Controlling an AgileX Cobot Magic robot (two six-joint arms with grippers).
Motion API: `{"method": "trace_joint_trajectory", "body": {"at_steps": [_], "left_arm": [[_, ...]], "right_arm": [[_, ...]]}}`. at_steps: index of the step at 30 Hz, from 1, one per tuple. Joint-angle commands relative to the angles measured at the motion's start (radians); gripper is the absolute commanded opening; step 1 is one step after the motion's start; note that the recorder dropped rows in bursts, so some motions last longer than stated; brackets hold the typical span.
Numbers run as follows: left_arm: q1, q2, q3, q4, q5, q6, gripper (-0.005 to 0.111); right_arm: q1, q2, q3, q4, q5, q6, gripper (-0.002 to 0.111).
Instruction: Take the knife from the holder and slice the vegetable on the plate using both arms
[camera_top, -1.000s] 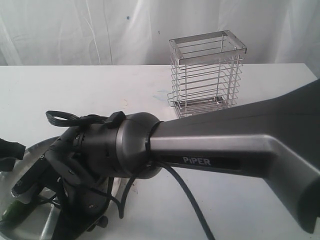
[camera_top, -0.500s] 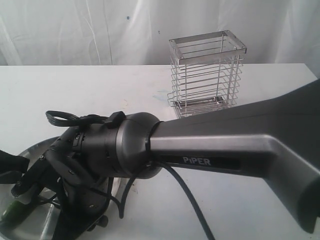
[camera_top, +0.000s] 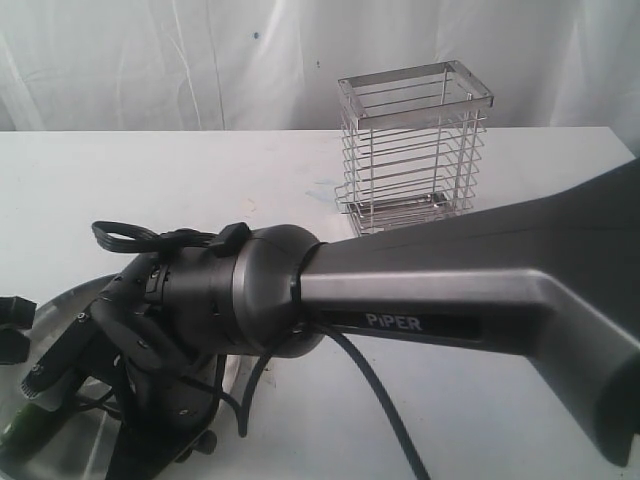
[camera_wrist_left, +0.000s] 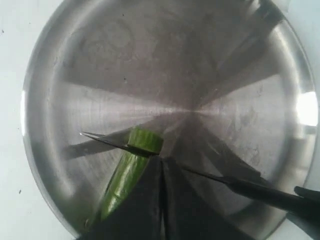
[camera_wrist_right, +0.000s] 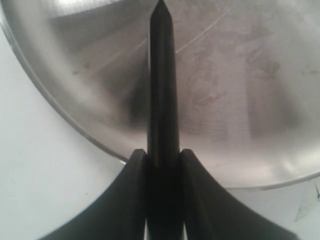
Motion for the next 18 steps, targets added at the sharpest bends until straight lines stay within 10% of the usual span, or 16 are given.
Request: {"method": "trace_joint_trajectory", "body": {"at_steps": [1, 18], "left_arm": [[0.003, 0.054, 0.007, -0.010, -0.014, 0.038, 0.000], [0.003, 0.201, 0.009, 0.050, -0.123, 0.033, 0.000]], "right_arm": [[-0.005, -0.012, -0.001, 0.006, -0.001, -0.016, 0.000], [-0.005, -0.012, -0.001, 0.006, -0.001, -0.016, 0.000]]}}
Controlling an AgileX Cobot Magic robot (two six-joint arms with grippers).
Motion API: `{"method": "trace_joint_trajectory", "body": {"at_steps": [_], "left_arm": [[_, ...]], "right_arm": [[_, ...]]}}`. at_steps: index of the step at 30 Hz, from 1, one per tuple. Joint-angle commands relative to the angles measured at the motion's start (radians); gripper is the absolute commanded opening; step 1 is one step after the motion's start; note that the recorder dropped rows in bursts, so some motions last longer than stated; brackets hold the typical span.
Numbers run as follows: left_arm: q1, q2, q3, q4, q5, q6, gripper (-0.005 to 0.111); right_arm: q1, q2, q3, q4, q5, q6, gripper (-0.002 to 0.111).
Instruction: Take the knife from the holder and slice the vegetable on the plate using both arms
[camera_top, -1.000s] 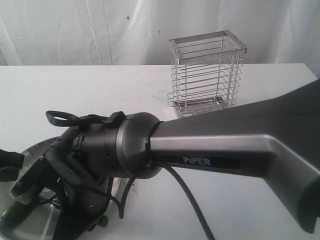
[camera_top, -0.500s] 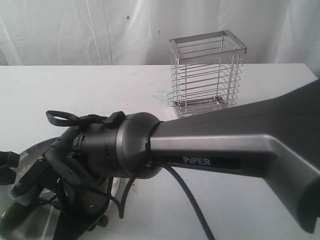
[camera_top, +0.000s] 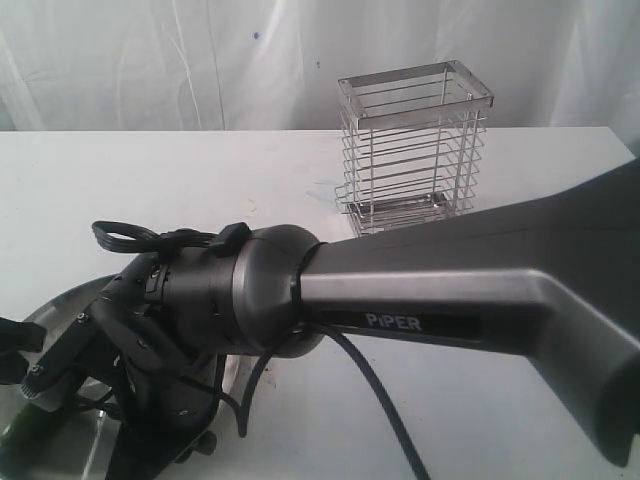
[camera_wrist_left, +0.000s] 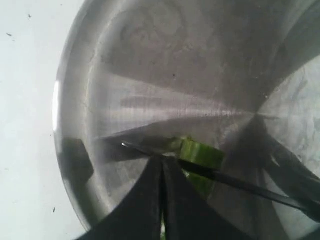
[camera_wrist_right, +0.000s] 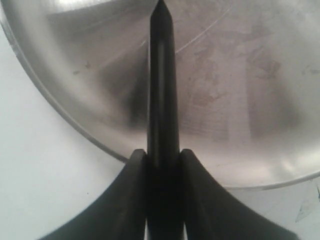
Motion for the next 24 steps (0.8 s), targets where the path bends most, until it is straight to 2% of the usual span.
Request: {"method": "trace_joint_trajectory", "body": {"at_steps": [1, 12, 20, 24], "left_arm": [[0.003, 0.031, 0.009, -0.001, -0.010, 0.002, 0.000], [0.003, 0.152, 0.009, -0.001, -0.064, 0.002, 0.000], [0.003, 0.044, -0.049, -0.048, 0.024, 0.007, 0.000], [0.003, 0.096, -0.049, -0.046, 0.016, 0.026, 0.000]], "right_arm": [[-0.005, -0.012, -0.001, 0.002, -0.001, -0.014, 0.000], [-0.005, -0.012, -0.001, 0.002, -0.005, -0.016, 0.000], [-0.005, -0.012, -0.001, -0.001, -0.007, -0.016, 0.000], [-0.005, -0.012, -0.001, -0.001, -0.007, -0.016, 0.000]]}}
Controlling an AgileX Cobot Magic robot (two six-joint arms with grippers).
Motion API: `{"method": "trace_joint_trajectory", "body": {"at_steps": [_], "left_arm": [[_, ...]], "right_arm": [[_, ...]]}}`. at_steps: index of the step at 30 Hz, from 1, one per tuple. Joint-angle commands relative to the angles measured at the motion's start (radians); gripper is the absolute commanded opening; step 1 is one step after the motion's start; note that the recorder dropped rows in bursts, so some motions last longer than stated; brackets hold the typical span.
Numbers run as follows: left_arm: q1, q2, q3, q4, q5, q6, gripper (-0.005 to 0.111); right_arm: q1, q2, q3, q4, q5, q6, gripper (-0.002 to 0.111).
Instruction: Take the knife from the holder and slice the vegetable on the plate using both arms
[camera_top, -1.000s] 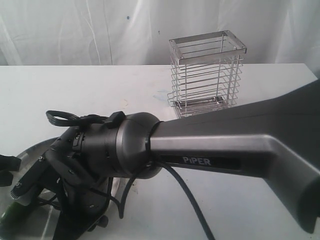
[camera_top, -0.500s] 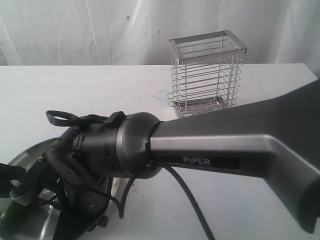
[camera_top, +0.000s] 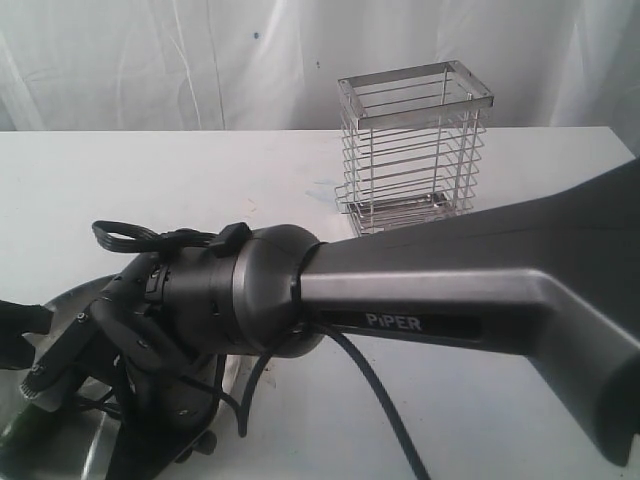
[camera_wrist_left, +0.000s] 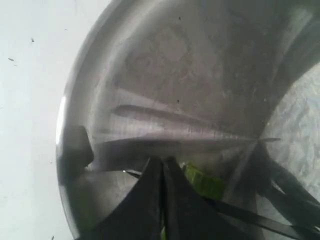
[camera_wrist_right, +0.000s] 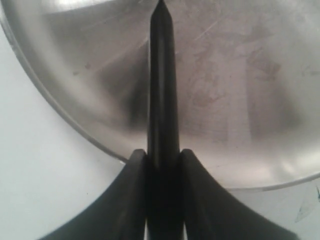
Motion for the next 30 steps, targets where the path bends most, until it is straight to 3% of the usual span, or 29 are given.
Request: {"method": "trace_joint_trajectory", "body": {"at_steps": [1, 7, 18, 30], "left_arm": [[-0.003, 0.068, -0.001, -0.011, 0.024, 0.019, 0.000], [-0.023, 0.127, -0.001, -0.026, 0.028, 0.047, 0.000], [-0.023, -0.122, -0.013, -0.051, 0.177, 0.042, 0.000], [-0.023, -0.178, 0.122, 0.067, 0.164, -0.039, 0.000]], "right_arm": [[-0.005, -0.012, -0.001, -0.002, -0.008, -0.015, 0.000], [-0.005, -0.012, -0.001, -0.002, -0.012, -0.015, 0.000], [-0.005, -0.012, -0.001, -0.002, -0.006, -0.015, 0.000], [-0.005, -0.012, -0.001, -0.002, -0.008, -0.031, 0.000]]}}
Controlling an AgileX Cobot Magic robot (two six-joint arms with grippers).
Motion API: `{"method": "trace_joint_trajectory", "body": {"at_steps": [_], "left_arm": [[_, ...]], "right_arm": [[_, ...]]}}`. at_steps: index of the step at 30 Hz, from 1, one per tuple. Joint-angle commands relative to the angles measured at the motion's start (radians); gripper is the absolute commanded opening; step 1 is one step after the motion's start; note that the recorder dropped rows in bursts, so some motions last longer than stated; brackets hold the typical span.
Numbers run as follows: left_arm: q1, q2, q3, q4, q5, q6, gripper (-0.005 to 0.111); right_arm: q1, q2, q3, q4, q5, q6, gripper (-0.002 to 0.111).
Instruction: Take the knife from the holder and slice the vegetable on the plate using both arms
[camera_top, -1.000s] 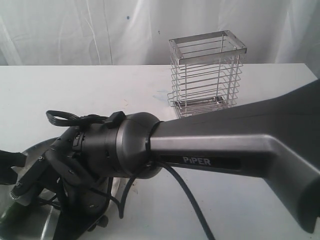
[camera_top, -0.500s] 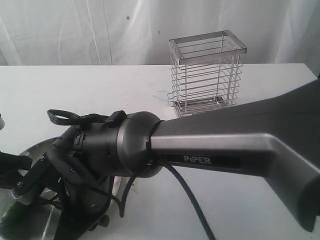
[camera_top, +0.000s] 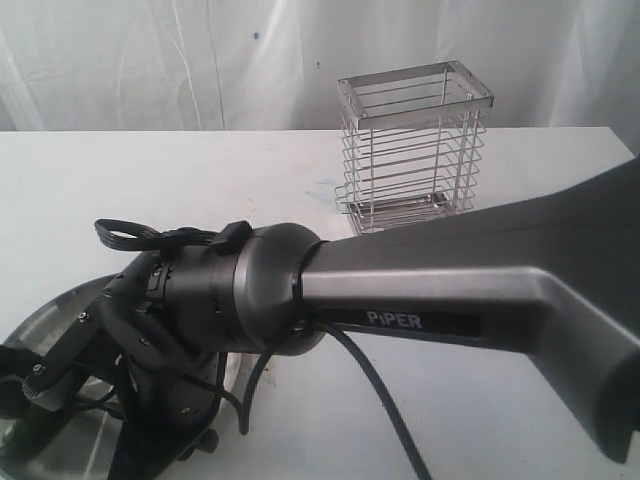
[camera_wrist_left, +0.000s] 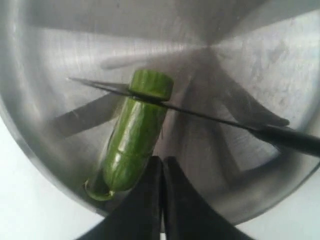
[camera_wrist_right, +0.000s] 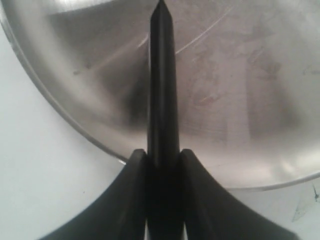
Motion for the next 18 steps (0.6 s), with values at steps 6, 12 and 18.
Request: {"method": "trace_joint_trajectory", "body": {"at_steps": [6, 12, 18], "left_arm": [[-0.004, -0.055, 0.025, 0.030, -0.018, 0.005, 0.019], [-0.030, -0.055, 0.025, 0.037, -0.020, 0.063, 0.034], [-0.092, -0.053, 0.025, 0.133, -0.064, 0.041, 0.034]], "right_arm": [[0.000, -0.012, -0.001, -0.002, -0.011, -0.020, 0.000], [0.000, -0.012, -0.001, -0.002, -0.012, -0.024, 0.000], [0.000, -0.012, -0.001, -0.002, -0.014, -0.024, 0.000]]}}
